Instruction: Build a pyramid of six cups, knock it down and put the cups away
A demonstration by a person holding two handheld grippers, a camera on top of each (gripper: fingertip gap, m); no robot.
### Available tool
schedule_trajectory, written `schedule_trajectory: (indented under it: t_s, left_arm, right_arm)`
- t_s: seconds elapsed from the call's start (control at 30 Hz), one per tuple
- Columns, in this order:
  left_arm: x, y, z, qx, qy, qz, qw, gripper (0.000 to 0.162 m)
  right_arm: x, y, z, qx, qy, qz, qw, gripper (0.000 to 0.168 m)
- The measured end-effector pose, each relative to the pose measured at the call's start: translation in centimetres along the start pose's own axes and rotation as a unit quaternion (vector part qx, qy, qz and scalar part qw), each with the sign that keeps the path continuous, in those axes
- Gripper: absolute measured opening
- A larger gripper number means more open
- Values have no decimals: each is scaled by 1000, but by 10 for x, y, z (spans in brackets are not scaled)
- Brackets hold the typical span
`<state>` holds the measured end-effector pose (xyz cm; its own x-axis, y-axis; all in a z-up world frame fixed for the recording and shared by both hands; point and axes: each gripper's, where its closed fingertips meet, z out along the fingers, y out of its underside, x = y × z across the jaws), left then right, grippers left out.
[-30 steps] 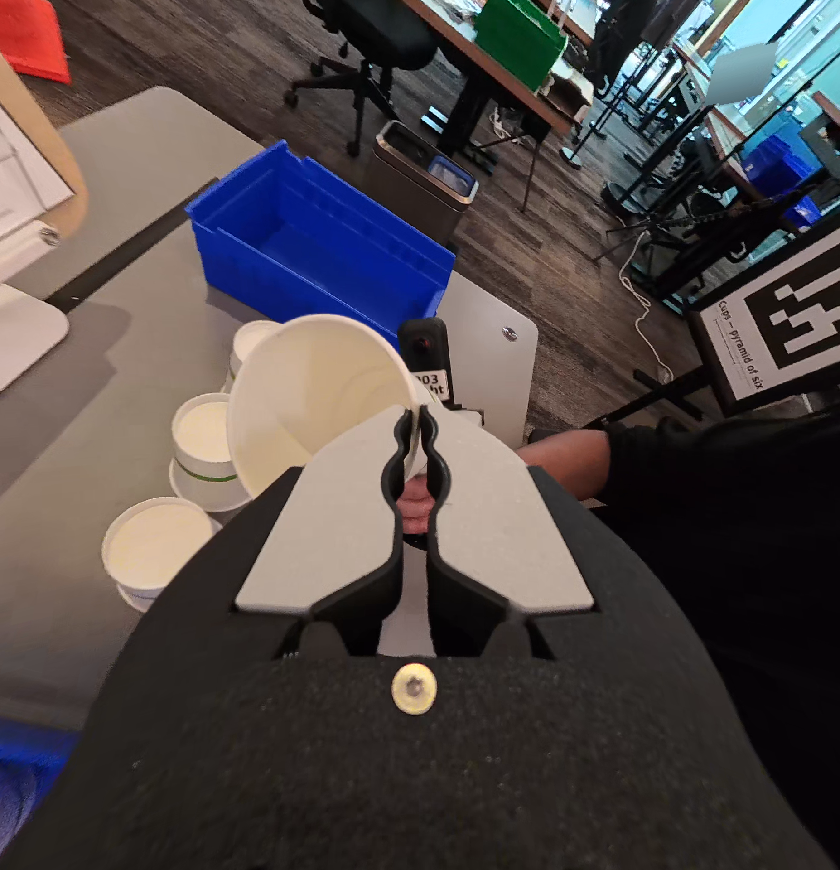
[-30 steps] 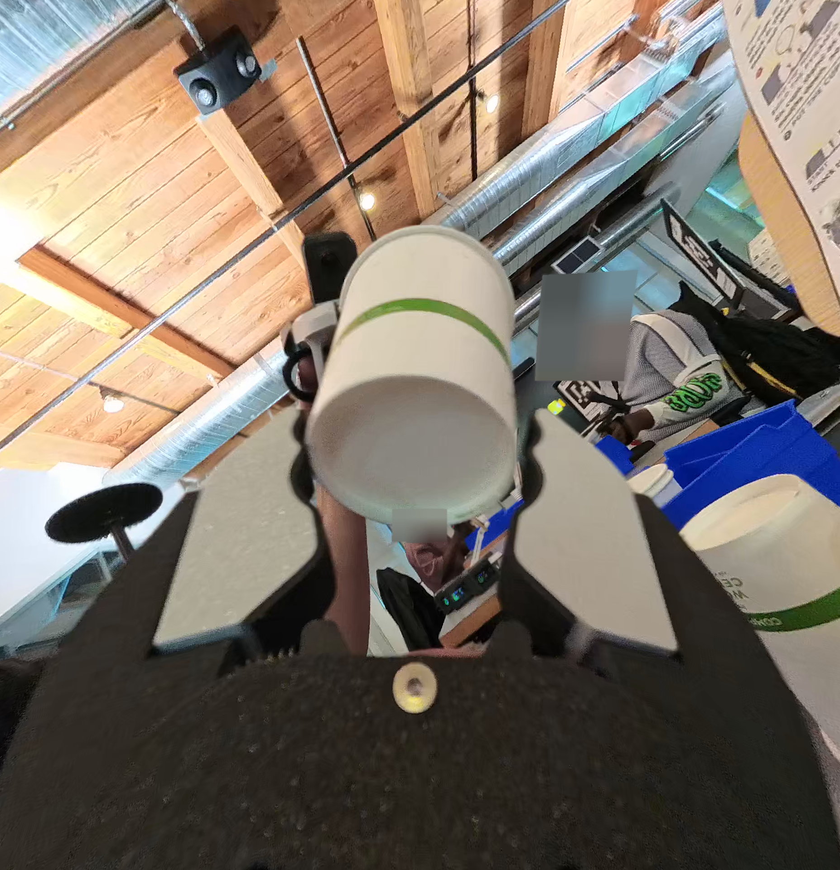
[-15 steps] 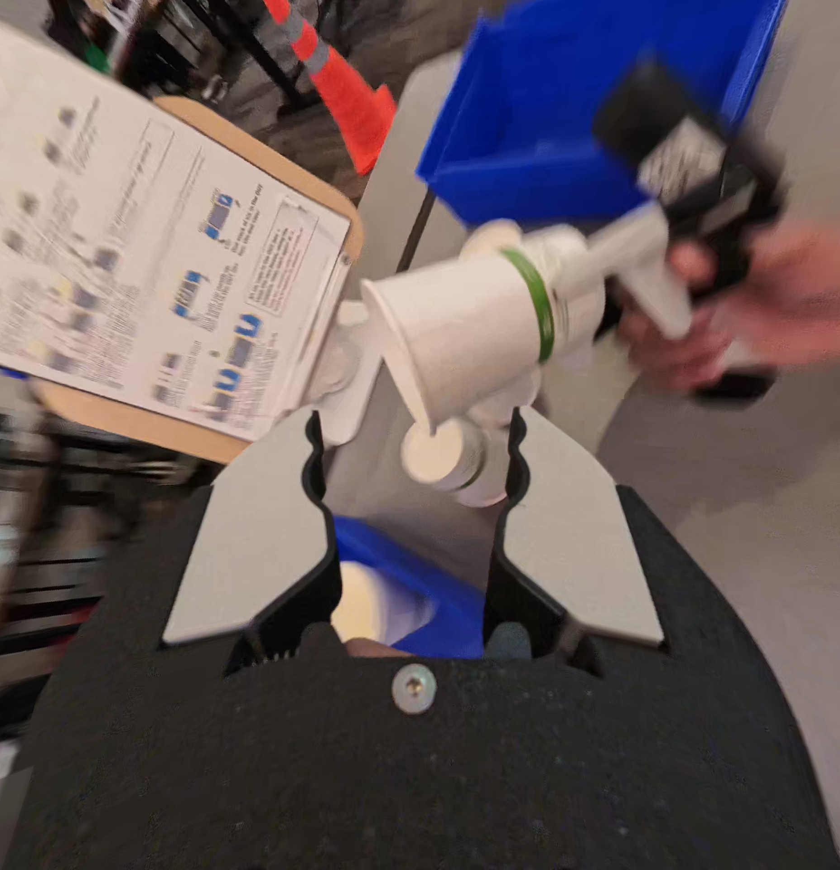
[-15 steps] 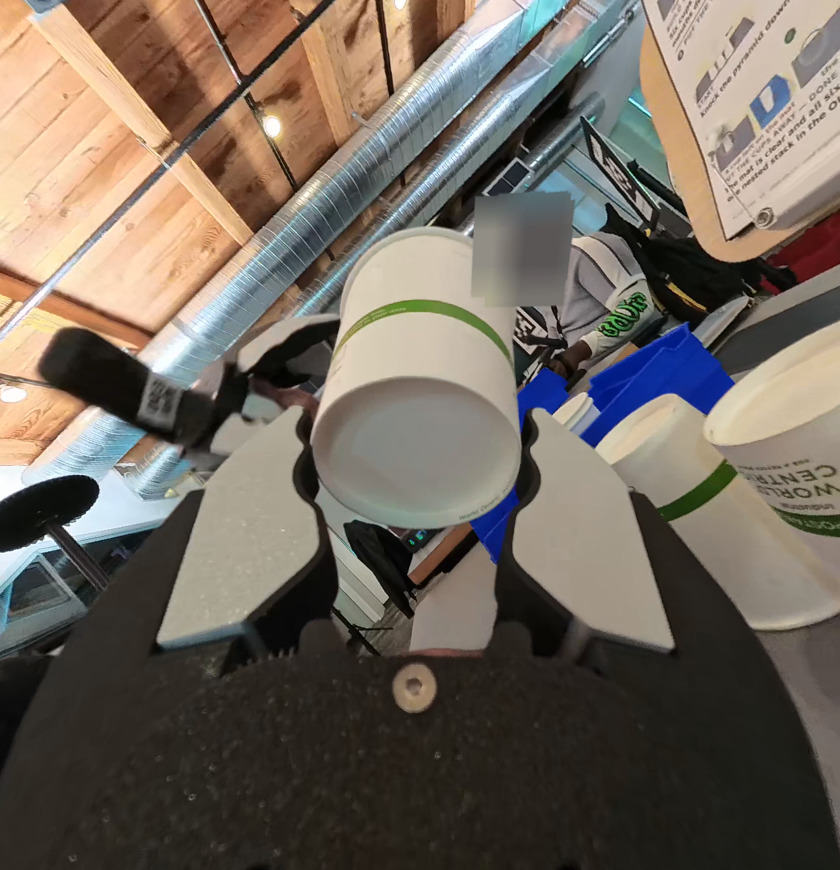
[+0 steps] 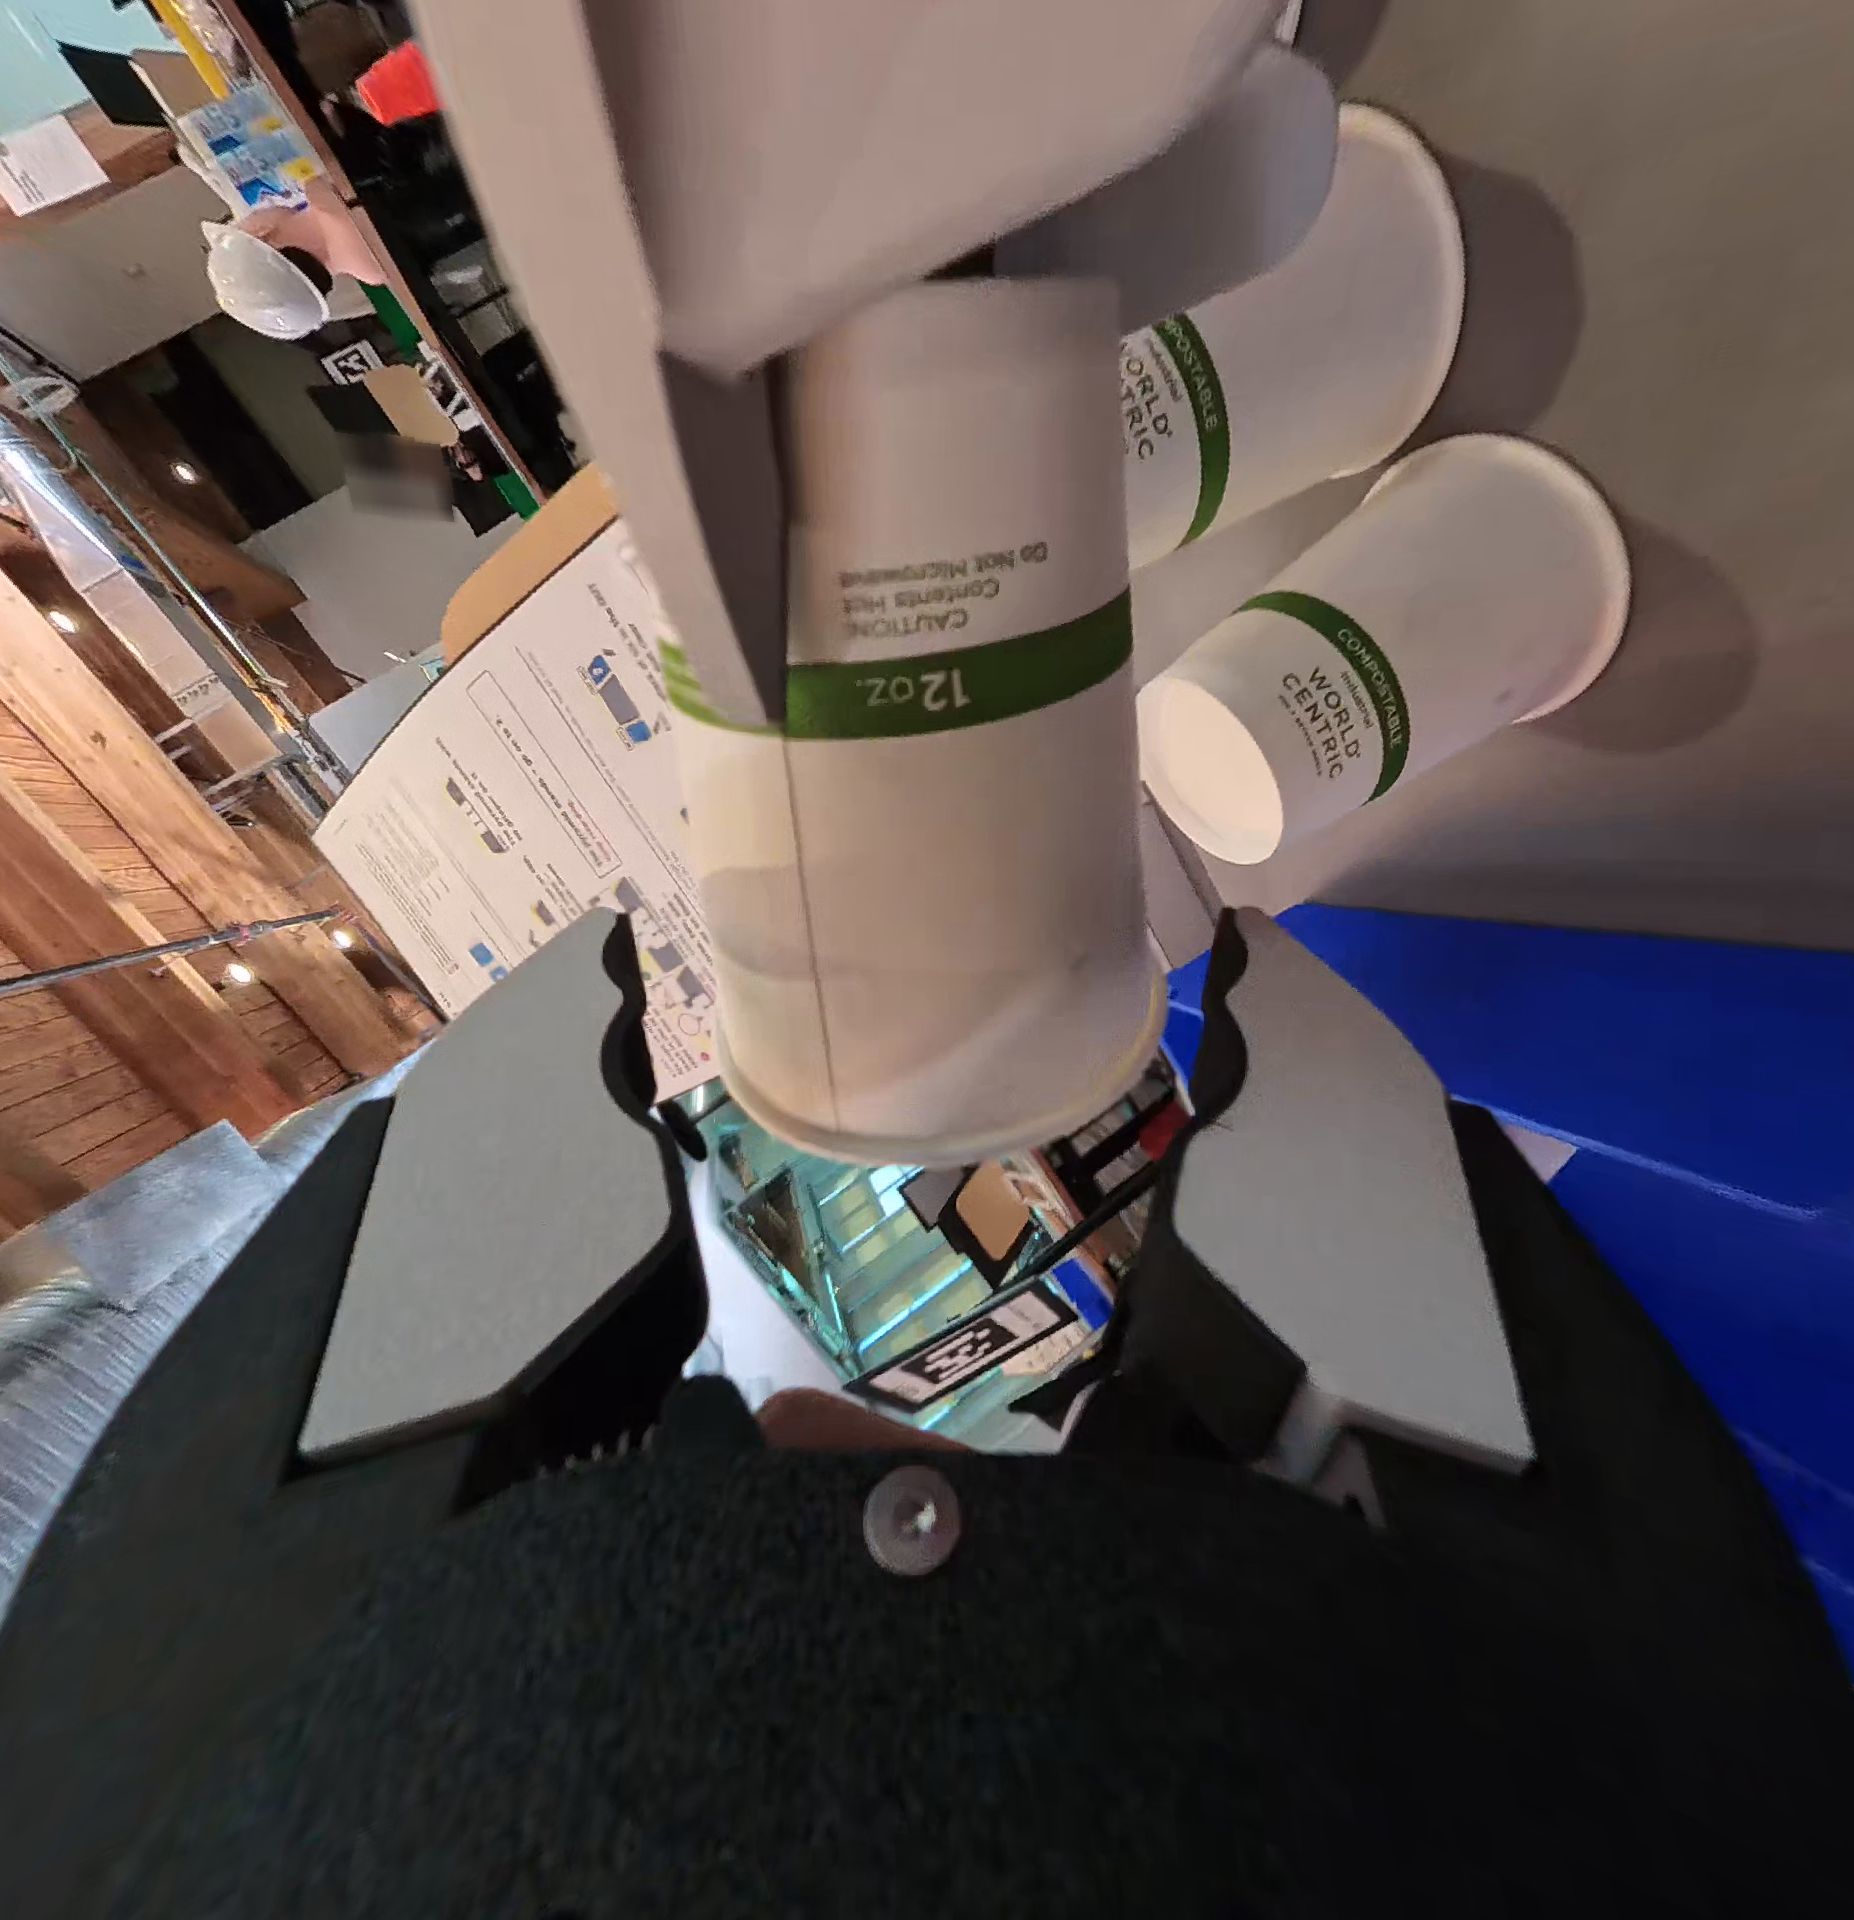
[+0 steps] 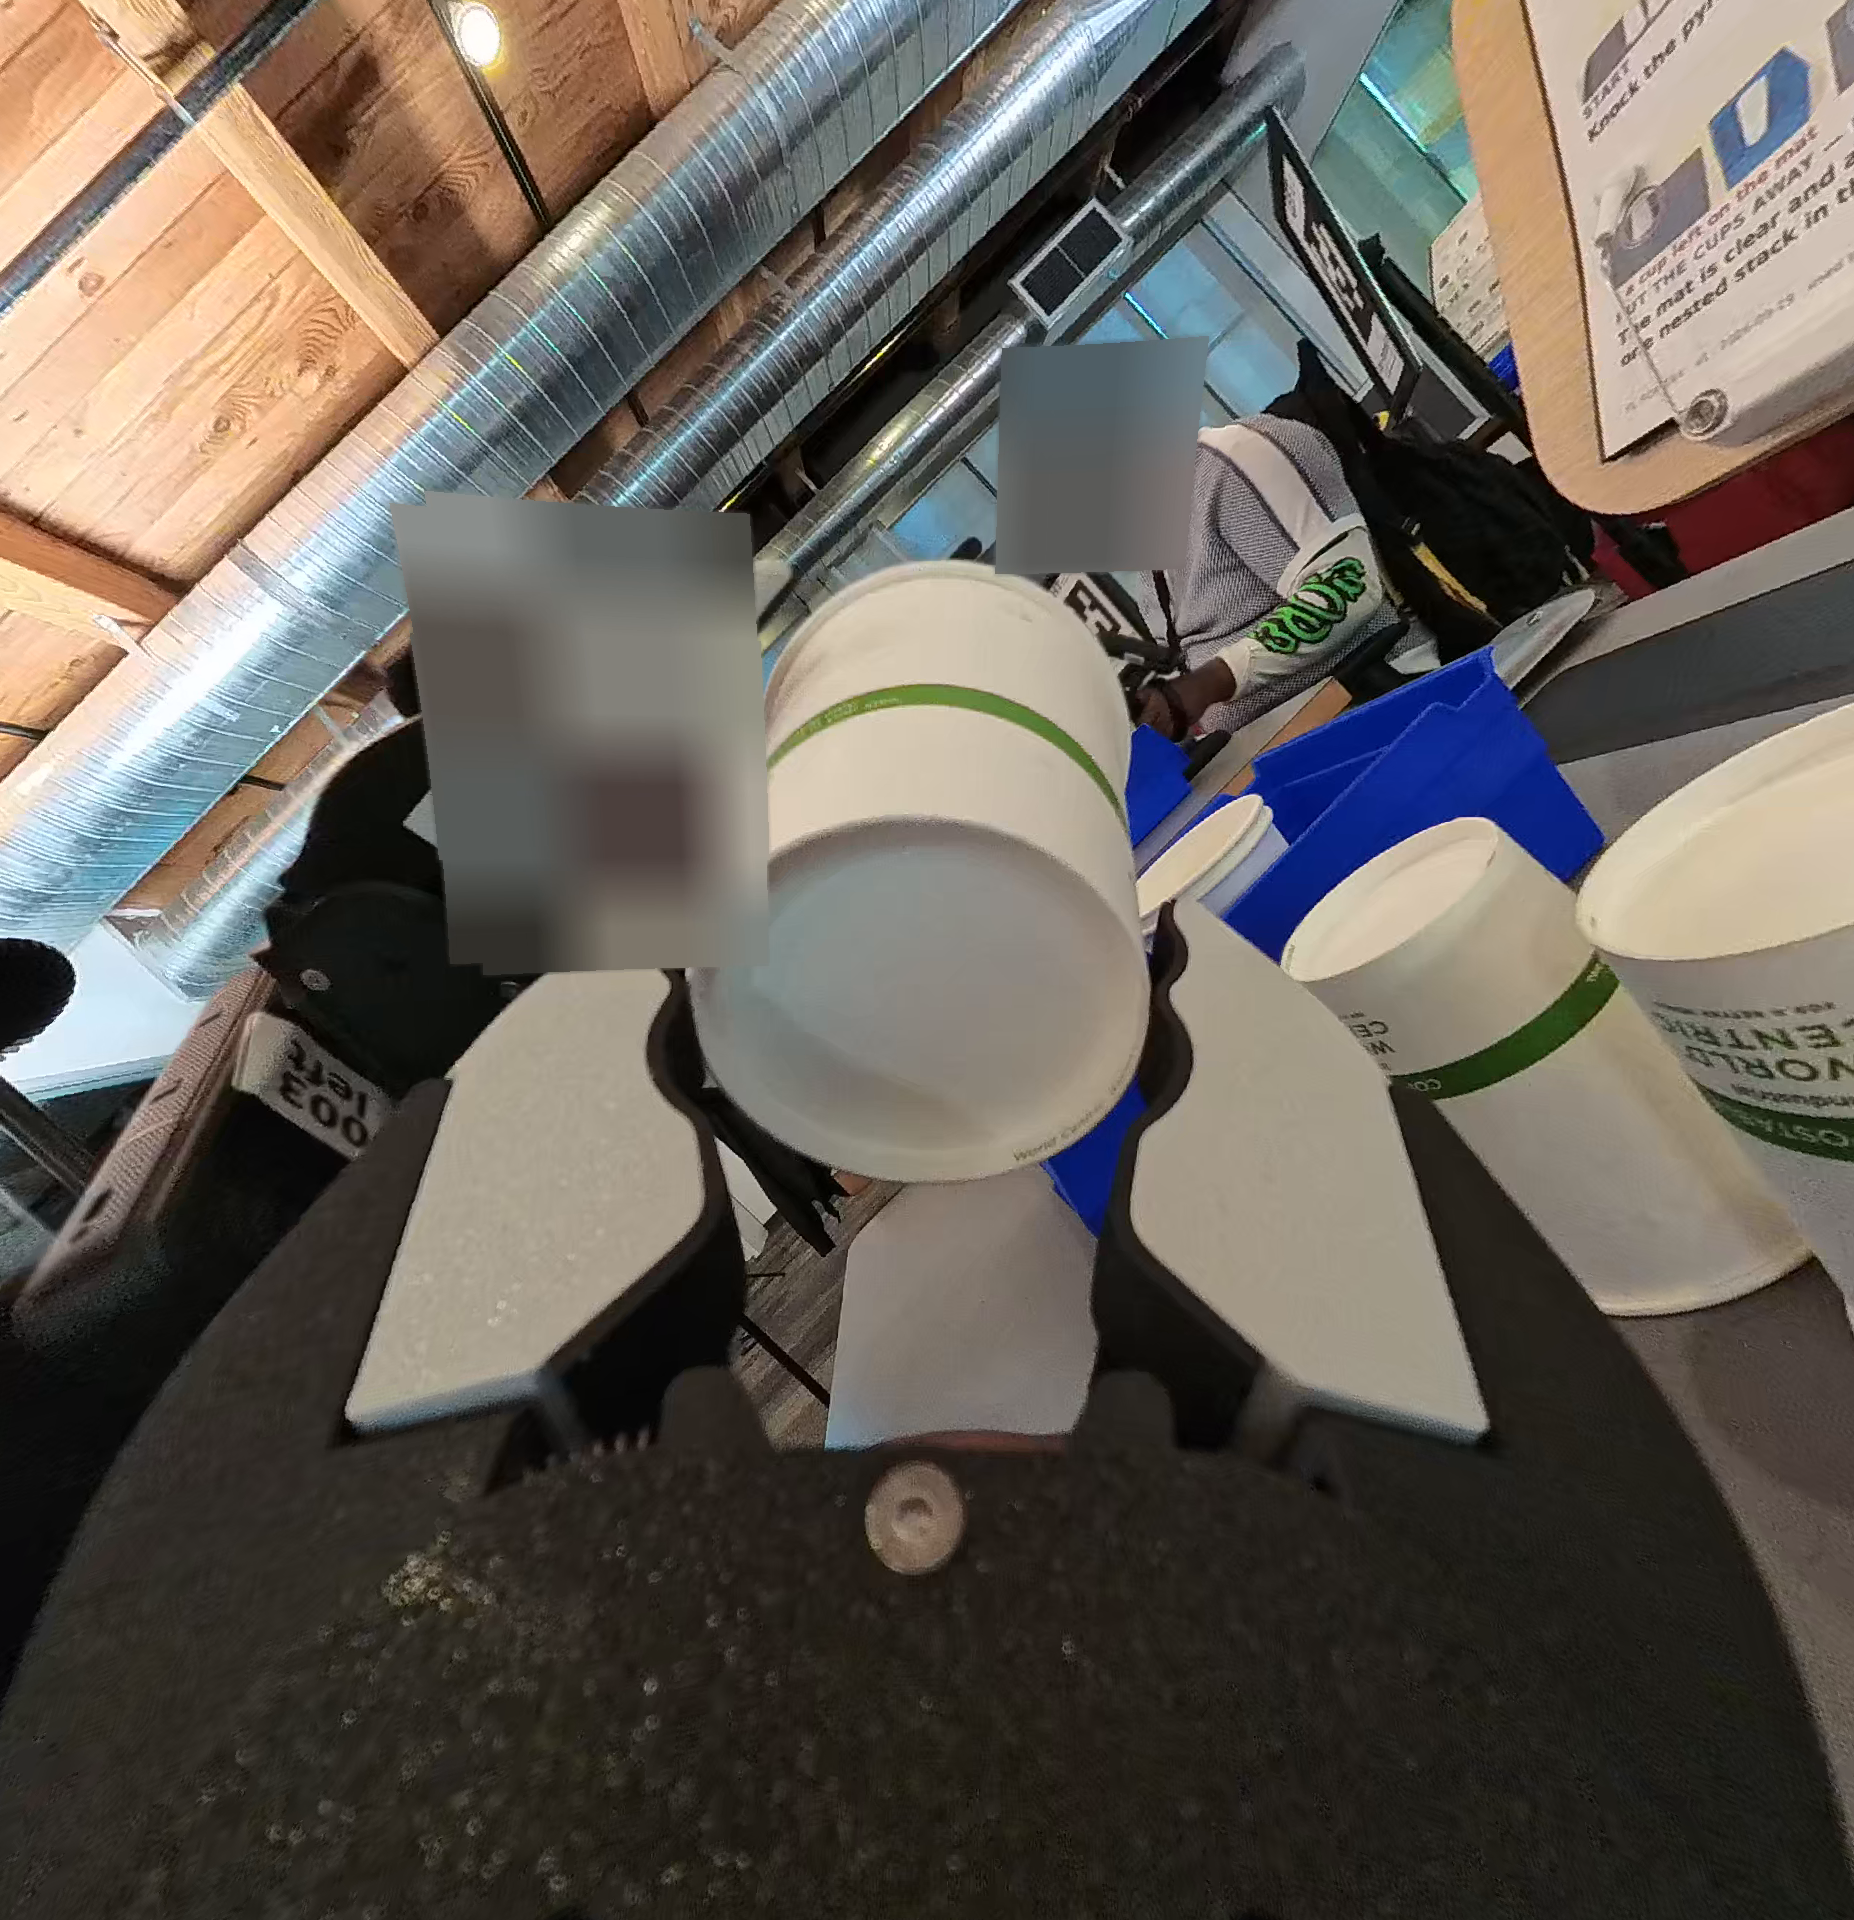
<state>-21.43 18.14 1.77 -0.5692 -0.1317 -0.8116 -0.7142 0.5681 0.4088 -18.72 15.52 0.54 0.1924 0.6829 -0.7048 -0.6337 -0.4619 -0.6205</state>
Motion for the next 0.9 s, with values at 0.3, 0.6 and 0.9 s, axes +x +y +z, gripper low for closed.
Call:
schedule_trajectory:
  t_s: [0.3,0.6,0.9]
  left_arm:
    - [10,-5,26,-36,20,-41,998,91]
    - [2,13,50,52,-64,-450,889,90]
    - [-17,25,95,116,-123,-832,528,91]
  right_arm:
    - [1,2,-1,-15,22,-21,999,78]
    - [-2,-62,-56,31,122,-193,973,85]
    - [-8,9,-103,-5,128,-214,968,82]
